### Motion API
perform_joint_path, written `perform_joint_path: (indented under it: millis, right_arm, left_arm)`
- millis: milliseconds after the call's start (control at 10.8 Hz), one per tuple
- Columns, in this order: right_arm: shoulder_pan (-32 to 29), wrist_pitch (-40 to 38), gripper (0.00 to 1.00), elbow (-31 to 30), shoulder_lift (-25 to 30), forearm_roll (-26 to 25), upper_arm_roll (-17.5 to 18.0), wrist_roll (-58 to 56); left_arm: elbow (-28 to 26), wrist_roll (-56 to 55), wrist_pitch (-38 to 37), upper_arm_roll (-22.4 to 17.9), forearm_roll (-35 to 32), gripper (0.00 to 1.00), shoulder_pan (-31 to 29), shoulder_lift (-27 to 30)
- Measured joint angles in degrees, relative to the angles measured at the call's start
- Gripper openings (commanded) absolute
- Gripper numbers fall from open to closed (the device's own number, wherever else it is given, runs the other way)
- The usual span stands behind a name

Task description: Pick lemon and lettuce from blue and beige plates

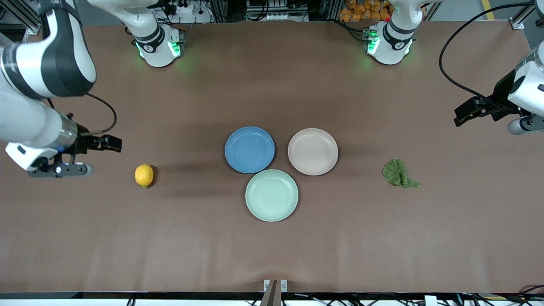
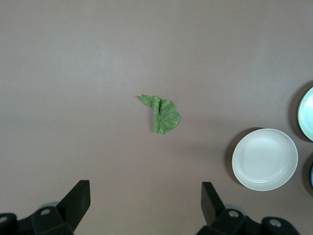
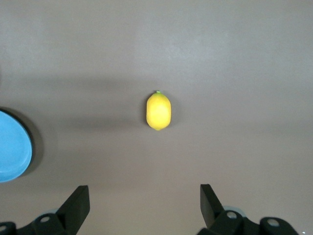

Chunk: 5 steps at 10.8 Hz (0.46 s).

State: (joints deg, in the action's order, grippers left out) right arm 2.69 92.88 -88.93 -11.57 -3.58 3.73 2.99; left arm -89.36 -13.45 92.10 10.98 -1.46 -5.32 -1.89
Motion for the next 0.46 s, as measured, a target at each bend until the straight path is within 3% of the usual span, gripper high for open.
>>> perform_joint_path:
  millis: [464]
  right_arm:
    - [-0.85, -0.80, 1.00, -5.93, 9.26, 0.00, -0.39, -2.27]
  left_arm:
    - [0.05, 0.00, -0.02, -0.02, 0.00, 1.00, -0.01, -0.04]
